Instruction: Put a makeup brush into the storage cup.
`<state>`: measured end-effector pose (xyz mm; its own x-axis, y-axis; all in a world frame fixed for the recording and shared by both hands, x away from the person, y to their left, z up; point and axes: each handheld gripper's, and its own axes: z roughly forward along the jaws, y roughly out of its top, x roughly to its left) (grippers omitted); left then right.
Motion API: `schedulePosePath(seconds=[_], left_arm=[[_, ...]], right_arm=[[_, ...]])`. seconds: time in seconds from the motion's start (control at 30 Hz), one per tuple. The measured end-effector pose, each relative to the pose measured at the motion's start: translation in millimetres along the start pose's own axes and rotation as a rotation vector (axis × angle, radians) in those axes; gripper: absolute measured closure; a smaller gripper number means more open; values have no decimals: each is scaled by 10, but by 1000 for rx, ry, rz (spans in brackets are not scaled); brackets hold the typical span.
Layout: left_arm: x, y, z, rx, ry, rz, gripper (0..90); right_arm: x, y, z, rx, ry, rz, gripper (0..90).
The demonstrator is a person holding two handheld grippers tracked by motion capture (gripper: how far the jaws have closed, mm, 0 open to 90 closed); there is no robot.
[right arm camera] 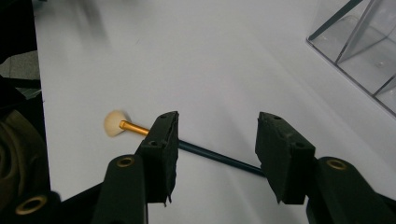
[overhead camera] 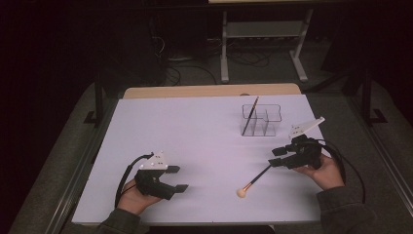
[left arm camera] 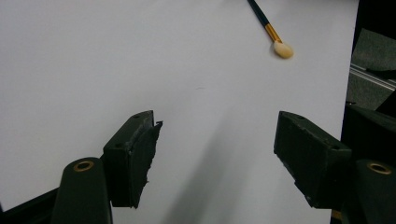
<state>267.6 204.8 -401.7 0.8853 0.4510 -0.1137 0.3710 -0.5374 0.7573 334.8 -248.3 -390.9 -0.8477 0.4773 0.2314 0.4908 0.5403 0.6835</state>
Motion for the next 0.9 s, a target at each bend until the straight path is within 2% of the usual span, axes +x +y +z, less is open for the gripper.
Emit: schedulePosePath(seconds=[0.27,0.53,0.9], left_arm=[[-17,10,37,7,-5,-2,291],[-79,92,106,7,-19,7,297],[-228,321,367,8,-45,21,301]], right_arm=[[14,-29,22,11,7,-3,477],[60,-50,5,7,9,-9,473],[93,-85,-21,-7,-9,-25,462]])
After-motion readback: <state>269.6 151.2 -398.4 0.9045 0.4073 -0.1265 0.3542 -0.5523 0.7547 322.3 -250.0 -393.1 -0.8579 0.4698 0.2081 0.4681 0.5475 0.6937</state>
